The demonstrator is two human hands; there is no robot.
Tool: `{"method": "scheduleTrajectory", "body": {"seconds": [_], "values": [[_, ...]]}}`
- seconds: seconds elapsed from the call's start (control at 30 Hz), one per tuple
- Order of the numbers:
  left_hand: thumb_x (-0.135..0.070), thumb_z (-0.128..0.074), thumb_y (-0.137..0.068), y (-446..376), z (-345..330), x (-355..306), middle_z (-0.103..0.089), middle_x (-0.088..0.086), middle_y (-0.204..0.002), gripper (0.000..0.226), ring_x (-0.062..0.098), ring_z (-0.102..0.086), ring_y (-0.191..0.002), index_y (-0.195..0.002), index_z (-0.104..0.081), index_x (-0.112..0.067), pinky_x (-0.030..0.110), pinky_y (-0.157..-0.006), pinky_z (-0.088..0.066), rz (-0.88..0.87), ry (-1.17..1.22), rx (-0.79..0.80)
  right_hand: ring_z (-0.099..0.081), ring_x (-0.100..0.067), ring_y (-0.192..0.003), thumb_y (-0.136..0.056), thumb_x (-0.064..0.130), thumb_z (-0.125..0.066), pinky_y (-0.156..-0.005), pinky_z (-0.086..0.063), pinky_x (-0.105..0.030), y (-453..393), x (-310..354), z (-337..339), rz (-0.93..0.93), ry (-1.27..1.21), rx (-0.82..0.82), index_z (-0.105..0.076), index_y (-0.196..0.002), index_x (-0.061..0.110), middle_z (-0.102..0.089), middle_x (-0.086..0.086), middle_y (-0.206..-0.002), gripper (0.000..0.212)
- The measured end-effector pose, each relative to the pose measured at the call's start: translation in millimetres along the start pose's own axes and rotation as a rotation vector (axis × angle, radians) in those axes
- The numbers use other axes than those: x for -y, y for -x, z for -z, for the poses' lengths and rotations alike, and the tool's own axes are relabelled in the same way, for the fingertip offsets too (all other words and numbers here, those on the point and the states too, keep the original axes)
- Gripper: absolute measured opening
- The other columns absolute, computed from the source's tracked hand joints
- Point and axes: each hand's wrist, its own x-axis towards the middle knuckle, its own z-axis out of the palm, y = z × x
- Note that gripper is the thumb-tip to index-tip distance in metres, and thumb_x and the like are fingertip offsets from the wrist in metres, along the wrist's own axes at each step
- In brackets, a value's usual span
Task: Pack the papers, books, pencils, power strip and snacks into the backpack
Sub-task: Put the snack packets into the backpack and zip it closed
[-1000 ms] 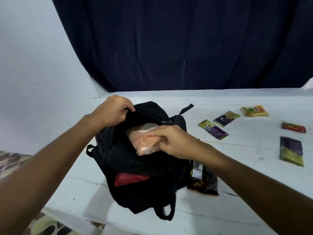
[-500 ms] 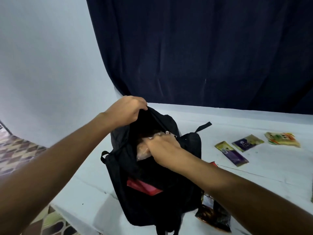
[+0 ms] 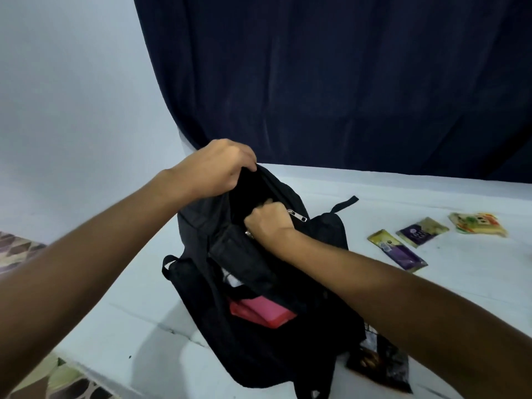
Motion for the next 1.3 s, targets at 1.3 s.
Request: {"method": "scheduleTrajectory", "body": {"seconds": [1.3], "values": [[-0.015, -0.057, -0.074, 28, -12, -34, -0.072, 0.004, -0.095, 0.03, 0.02, -0.066, -0.079, -0.095, -0.075, -0.004, 0.027, -0.079, -0.049, 0.185, 0.132, -0.011, -0.072, -0.022, -0.074, -0.078, -0.01, -0.066, -0.063, -0.057, -0.029, 120, -173, 3, -0.002, -1.131, 0.696, -0.067, -0.089, 0.007, -0.074, -0.011, -0.084, 0.021]]}}
